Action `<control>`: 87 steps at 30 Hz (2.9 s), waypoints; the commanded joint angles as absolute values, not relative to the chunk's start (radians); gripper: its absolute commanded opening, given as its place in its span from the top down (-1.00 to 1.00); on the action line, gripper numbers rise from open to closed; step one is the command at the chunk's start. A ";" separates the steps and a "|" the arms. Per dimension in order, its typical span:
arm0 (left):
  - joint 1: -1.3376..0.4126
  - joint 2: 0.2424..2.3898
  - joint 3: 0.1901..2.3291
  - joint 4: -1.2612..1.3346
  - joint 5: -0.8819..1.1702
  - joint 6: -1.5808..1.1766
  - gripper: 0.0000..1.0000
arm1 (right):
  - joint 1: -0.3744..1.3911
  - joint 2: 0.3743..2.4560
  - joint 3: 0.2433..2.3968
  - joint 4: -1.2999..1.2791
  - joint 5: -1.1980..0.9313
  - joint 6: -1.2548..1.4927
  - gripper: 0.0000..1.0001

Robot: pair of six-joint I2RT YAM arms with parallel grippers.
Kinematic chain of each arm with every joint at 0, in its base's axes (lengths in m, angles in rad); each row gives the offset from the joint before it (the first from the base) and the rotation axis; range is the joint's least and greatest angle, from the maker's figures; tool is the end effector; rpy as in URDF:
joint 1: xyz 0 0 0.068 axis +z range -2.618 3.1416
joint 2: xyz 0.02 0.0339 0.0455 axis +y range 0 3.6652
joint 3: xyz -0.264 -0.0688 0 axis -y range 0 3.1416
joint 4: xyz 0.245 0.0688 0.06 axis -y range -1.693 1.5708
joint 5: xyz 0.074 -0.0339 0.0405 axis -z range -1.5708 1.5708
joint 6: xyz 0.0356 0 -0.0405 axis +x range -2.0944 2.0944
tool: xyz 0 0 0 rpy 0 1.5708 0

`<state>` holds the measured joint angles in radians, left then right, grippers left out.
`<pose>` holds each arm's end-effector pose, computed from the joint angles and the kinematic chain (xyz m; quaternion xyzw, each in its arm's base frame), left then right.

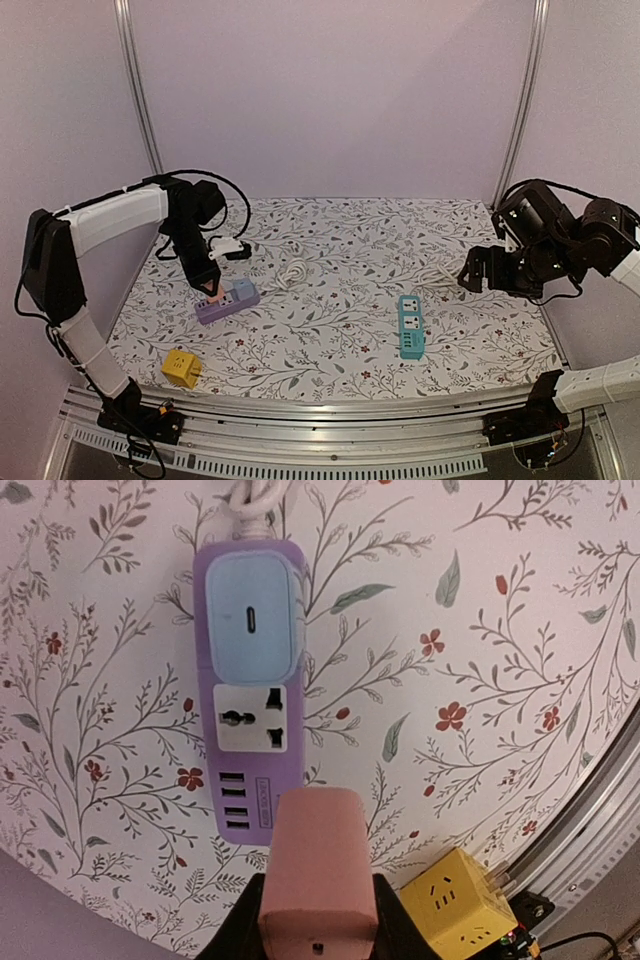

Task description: Insert the plug

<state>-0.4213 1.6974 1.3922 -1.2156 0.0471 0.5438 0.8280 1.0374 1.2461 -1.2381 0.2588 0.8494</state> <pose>0.2827 -0.1285 0.2496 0.4643 0.8850 -0.0220 0.0264 0.1209 0.1182 0.3574 0.0447 0.9551 0.1141 0.2697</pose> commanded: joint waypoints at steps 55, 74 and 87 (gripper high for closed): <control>-0.363 1.851 1.390 -1.046 0.074 0.698 1.00 | 0.823 1.029 1.255 -1.346 0.308 0.952 -0.98; -0.385 1.884 1.377 -1.020 0.021 0.652 1.00 | 0.822 1.055 1.238 -1.310 0.296 0.932 -0.97; -0.412 1.943 1.341 -1.004 -0.027 0.666 1.00 | 0.824 1.063 1.246 -1.327 0.303 0.912 -0.98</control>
